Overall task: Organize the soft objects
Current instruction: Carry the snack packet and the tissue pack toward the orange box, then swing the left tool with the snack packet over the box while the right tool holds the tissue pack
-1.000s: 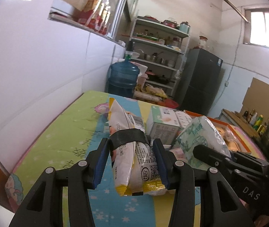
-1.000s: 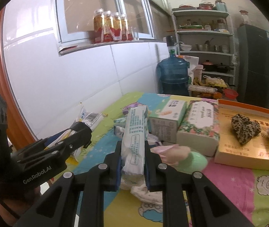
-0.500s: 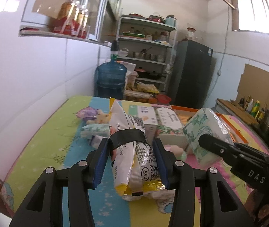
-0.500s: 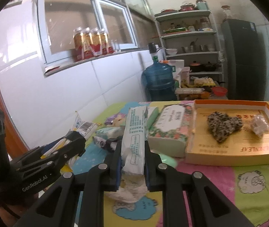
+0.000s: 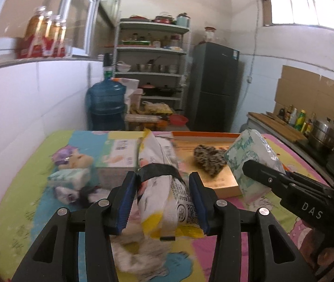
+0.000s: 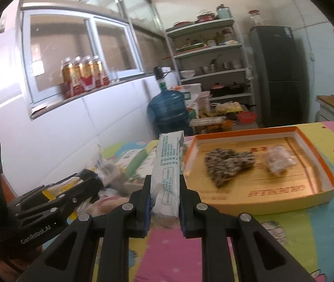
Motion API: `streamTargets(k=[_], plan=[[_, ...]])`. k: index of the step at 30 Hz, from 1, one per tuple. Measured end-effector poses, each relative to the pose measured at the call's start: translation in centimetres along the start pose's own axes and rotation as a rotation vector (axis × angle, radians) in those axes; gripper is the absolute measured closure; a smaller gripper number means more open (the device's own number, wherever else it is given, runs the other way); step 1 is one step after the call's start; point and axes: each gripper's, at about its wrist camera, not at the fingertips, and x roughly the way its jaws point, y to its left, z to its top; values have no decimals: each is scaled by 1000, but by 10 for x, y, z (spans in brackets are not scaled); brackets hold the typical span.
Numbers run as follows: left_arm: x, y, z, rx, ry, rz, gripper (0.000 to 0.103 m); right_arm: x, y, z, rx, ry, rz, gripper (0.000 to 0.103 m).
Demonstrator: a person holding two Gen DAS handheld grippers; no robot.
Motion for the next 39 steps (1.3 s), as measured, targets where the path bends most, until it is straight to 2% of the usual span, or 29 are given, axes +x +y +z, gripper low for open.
streamTargets(k=[2, 9, 12, 16, 22, 24, 26, 28, 31, 34, 39], plan=[[7, -13, 3, 16, 6, -23, 70, -3, -12, 2, 13, -6, -18, 84], [31, -38, 10, 28, 19, -70, 85, -10, -48, 7, 37, -18, -72, 84], [45, -41, 9, 20, 57, -83, 92, -10, -58, 8, 43, -18, -88, 84], [50, -41, 8, 32, 60, -84, 94, -10, -70, 8, 58, -22, -94, 84], [46, -42, 6, 50, 50, -143, 94, -14, -85, 6, 86, -31, -95, 84], [44, -44, 4, 64, 52, -161, 90, -16, -89, 3, 92, -32, -101, 84], [42, -50, 0, 81, 61, -189, 78, -19, -91, 2, 97, -31, -105, 84], [39, -55, -4, 102, 56, -214, 58, -21, -91, 0, 101, -31, -107, 84], [32, -63, -9, 179, 51, -290, 51, -23, -92, -1, 101, -28, -107, 84], [23, -69, -14, 349, 83, -449, 45, -26, -94, -2, 103, -24, -105, 84], [10, -74, -30, 680, 159, -631, 45, -33, -97, -8, 115, -27, -107, 84]])
